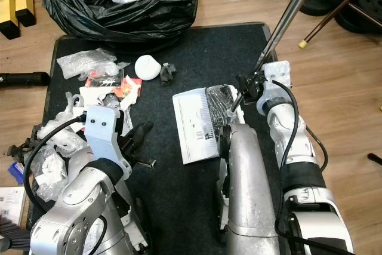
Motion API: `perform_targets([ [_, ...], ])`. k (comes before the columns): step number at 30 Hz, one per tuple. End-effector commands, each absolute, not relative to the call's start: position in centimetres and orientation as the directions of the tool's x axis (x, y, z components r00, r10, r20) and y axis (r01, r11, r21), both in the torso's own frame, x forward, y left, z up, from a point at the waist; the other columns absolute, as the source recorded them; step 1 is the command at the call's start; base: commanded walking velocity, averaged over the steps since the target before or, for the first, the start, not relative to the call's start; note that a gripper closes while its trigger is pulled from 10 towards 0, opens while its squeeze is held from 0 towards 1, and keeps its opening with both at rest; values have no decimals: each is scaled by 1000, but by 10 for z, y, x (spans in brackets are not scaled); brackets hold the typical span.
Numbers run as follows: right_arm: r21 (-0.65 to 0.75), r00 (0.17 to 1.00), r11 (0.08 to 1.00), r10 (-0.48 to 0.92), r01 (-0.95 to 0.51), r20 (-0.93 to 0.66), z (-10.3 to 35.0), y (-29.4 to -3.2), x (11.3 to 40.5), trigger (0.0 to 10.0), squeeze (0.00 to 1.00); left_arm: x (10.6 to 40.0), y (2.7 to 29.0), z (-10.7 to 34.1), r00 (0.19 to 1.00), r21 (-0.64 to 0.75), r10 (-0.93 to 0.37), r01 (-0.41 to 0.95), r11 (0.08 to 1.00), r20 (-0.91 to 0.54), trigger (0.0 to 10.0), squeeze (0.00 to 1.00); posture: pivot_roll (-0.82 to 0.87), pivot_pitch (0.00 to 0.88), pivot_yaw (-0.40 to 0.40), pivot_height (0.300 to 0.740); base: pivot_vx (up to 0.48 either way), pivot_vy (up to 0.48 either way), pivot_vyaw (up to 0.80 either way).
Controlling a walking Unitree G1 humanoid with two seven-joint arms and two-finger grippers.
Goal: Sweep floor
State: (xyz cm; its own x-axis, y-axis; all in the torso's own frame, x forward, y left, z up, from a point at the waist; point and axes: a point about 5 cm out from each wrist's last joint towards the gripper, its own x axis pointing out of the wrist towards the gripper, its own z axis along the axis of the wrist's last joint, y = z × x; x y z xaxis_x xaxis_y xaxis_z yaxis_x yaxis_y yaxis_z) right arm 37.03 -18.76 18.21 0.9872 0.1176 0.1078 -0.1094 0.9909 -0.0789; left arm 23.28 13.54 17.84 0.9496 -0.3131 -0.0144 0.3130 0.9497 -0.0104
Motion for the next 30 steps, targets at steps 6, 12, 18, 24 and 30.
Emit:
perform_targets([
  [6,-99,989,988,123,-115,77,167,-185,372,10000,0,227,134,175,950,-24,-311,311,950,-38,10000,0,-62,416,-123,375,0,0,0],
  [12,-84,989,992,98,-90,106,173,-188,379,4471,0,227,135,176,949,-29,-313,312,950,-38,10000,0,-62,426,-118,375,0,0,0],
  [18,-83,988,993,92,-82,122,177,-190,381,0,0,227,135,176,949,-30,-313,312,950,-39,10000,0,-64,431,-122,375,0,0,0],
  [24,-80,987,994,89,-79,137,179,-191,382,0,0,227,135,176,949,-35,-312,311,950,-38,10000,0,-66,435,-122,375,0,0,0],
  [30,-74,984,995,72,-60,166,181,-193,382,0,0,227,134,176,948,-41,-315,313,949,-40,10000,0,-65,435,-122,375,0,0,0],
])
